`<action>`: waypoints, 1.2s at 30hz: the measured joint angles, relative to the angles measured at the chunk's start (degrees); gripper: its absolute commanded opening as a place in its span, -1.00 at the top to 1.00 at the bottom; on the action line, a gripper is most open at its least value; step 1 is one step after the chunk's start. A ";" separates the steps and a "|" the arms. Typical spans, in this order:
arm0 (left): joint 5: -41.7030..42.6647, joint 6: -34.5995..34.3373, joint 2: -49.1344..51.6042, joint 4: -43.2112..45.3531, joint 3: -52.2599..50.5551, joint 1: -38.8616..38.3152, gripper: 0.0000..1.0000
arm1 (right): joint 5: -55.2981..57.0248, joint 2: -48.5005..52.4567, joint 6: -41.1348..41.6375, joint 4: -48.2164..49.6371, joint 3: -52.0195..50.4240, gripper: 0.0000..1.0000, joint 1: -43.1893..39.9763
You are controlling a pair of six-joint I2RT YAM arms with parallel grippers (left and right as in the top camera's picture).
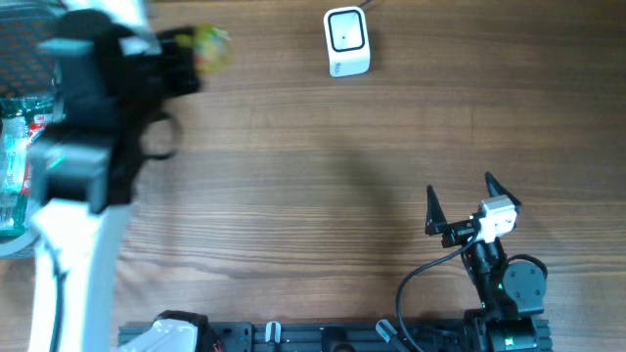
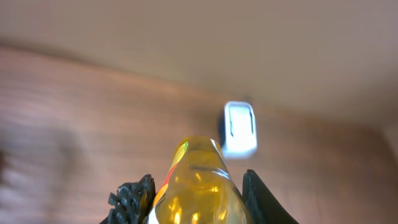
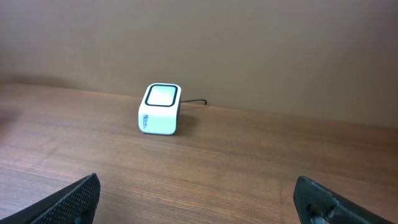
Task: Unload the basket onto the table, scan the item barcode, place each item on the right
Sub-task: 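Lift the yellow oil bottle with the left gripper and place it mid-table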
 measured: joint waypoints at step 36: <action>-10.64 -5.46 39.28 6.45 0.28 -44.39 -1.00 | 0.00 0.00 0.00 0.00 0.00 -1.00 0.00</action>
